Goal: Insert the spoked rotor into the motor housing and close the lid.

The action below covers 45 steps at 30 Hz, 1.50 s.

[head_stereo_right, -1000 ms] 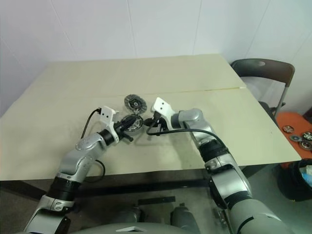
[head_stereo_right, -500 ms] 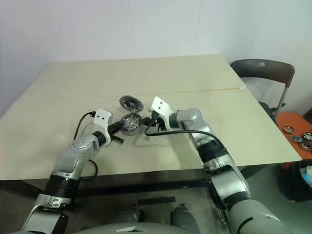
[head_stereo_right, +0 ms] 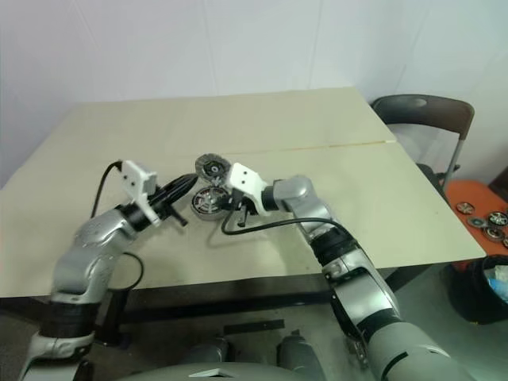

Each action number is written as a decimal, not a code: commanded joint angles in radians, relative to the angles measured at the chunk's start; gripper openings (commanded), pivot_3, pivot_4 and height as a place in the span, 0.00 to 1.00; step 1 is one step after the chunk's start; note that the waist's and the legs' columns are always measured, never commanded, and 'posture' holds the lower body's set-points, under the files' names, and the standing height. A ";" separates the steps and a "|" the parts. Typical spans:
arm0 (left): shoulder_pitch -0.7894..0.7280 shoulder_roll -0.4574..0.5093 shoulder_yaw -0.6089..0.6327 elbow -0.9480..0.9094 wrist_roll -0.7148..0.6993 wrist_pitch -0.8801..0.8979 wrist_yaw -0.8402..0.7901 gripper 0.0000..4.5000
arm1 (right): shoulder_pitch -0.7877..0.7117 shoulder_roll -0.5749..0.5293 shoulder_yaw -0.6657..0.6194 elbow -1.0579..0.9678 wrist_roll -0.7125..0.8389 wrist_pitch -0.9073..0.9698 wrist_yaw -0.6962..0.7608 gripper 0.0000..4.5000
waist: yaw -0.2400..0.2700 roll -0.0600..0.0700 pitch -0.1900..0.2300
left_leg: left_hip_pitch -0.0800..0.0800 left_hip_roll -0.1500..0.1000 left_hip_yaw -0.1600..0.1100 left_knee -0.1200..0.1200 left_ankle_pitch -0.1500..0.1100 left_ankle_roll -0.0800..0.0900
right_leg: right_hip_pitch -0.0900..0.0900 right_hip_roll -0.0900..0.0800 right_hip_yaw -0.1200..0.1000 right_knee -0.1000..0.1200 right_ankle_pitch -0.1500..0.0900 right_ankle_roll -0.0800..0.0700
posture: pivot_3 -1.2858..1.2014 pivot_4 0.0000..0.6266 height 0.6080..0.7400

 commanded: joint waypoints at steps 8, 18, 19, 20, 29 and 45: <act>0.240 0.113 0.197 -0.085 -0.026 -0.074 -0.084 0.00 | -0.164 0.011 0.110 0.135 -0.148 -0.163 0.038 0.04 | -0.004 0.001 0.001 | 0.000 0.000 0.000 0.000 0.000 0.000 | 0.000 0.000 0.000 0.000 0.000 0.000 | 0.52 0.00 1.00; 0.308 0.077 0.197 -0.154 -0.018 -0.073 -0.057 0.00 | -0.251 0.053 0.175 0.322 -0.268 -0.339 0.001 0.73 | -0.004 0.001 0.001 | 0.001 0.000 -0.001 -0.001 0.000 0.000 | 0.000 0.000 -0.001 0.000 0.000 -0.001 | 0.52 0.00 1.00; 0.312 0.073 0.197 -0.148 -0.015 -0.079 -0.057 0.00 | -0.253 0.055 0.179 0.334 -0.279 -0.351 -0.004 0.73 | -0.004 0.001 0.001 | 0.001 0.000 -0.001 -0.001 0.000 0.000 | 0.000 0.000 -0.001 0.001 0.000 -0.001 | 0.52 0.00 1.00; 0.314 0.070 0.196 -0.142 -0.013 -0.085 -0.059 0.00 | -0.254 0.057 0.180 0.344 -0.286 -0.359 -0.010 0.73 | -0.004 0.001 0.001 | 0.001 0.000 -0.001 -0.001 0.000 0.000 | 0.000 0.000 0.000 0.001 0.000 -0.001 | 0.52 0.00 1.00; 0.295 0.041 0.161 -0.063 0.013 -0.139 -0.071 0.00 | -0.267 0.090 0.172 0.434 -0.359 -0.379 -0.156 0.73 | -0.004 0.001 0.001 | 0.001 0.000 -0.001 -0.001 0.000 0.000 | 0.000 0.000 0.000 0.003 0.000 -0.001 | 0.52 0.00 1.00; 0.269 0.036 0.143 -0.026 0.034 -0.171 -0.064 0.00 | -0.273 0.098 0.182 0.535 -0.435 -0.424 -0.228 0.03 | -0.005 0.001 0.001 | 0.005 0.000 0.000 -0.001 0.001 -0.001 | 0.002 0.000 0.001 0.006 -0.001 -0.003 | 0.52 0.00 1.00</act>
